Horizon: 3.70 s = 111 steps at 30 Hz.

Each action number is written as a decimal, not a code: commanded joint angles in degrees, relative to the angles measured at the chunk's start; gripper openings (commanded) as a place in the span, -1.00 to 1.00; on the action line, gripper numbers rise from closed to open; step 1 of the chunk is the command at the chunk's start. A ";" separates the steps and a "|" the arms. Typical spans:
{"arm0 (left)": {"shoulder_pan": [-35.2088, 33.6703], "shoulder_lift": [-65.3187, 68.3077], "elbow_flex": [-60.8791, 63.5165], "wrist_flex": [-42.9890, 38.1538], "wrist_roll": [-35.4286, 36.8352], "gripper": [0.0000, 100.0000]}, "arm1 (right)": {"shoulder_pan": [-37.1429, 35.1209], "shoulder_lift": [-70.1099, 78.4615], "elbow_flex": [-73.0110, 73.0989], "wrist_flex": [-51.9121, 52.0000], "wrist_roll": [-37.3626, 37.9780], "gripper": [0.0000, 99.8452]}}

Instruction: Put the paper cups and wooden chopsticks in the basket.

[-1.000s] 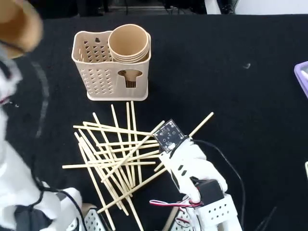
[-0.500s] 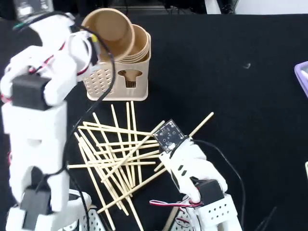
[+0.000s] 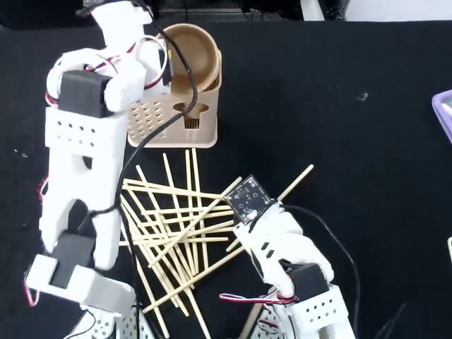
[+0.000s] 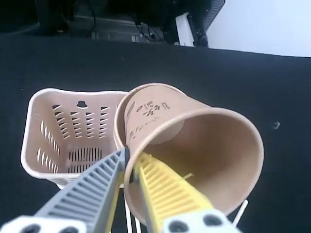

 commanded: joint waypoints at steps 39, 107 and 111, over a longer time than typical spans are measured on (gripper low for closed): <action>-13.93 7.74 -29.85 12.40 -8.70 -0.65 | 0.62 -0.84 -1.80 0.97 0.00 -0.98; -40.75 -44.57 110.55 -41.49 -8.97 -0.65 | -17.85 87.78 -45.58 -16.53 22.15 -0.57; -40.75 -44.57 110.55 -41.49 -8.97 -0.65 | -14.77 94.02 -49.98 -16.35 22.15 -0.57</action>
